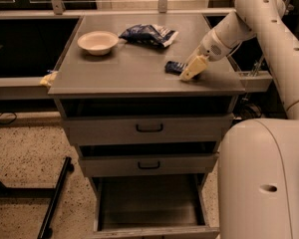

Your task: Place rxbar blueberry into bottom drawer

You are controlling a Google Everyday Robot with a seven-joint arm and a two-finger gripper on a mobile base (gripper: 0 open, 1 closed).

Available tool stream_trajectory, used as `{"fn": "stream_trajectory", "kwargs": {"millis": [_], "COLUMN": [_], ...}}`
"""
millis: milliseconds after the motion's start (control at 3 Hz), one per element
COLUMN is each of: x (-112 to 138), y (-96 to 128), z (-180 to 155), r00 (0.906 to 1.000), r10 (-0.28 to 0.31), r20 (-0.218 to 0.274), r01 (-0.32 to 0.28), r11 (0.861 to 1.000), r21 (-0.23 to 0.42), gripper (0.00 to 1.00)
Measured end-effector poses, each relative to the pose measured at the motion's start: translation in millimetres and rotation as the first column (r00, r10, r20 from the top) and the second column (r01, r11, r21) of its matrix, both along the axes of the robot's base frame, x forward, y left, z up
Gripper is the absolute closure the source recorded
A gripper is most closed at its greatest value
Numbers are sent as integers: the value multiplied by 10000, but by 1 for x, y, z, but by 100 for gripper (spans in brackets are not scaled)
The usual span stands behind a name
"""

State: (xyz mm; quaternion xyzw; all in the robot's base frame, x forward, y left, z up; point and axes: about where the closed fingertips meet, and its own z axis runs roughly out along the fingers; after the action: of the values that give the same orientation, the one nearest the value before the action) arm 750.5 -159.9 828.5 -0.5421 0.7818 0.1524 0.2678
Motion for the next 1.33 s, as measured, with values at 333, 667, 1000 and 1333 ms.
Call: {"fn": "stream_trajectory", "kwargs": {"millis": [333,667,1000,1333], "x": [0,-1,-3,-18], "y": [0,-8,-10,-15], "z": [5,2,4,29], "r00": [10000,9999,9999,9981], "r10": [0,-124,-120,306], "r20": [0,-61,-31,538], "r01": [0,124,119,-307], "r11": [10000,9999,9999,9995], "r21": [0,-60,-52,6], "gripper": [100,100,100,100]}}
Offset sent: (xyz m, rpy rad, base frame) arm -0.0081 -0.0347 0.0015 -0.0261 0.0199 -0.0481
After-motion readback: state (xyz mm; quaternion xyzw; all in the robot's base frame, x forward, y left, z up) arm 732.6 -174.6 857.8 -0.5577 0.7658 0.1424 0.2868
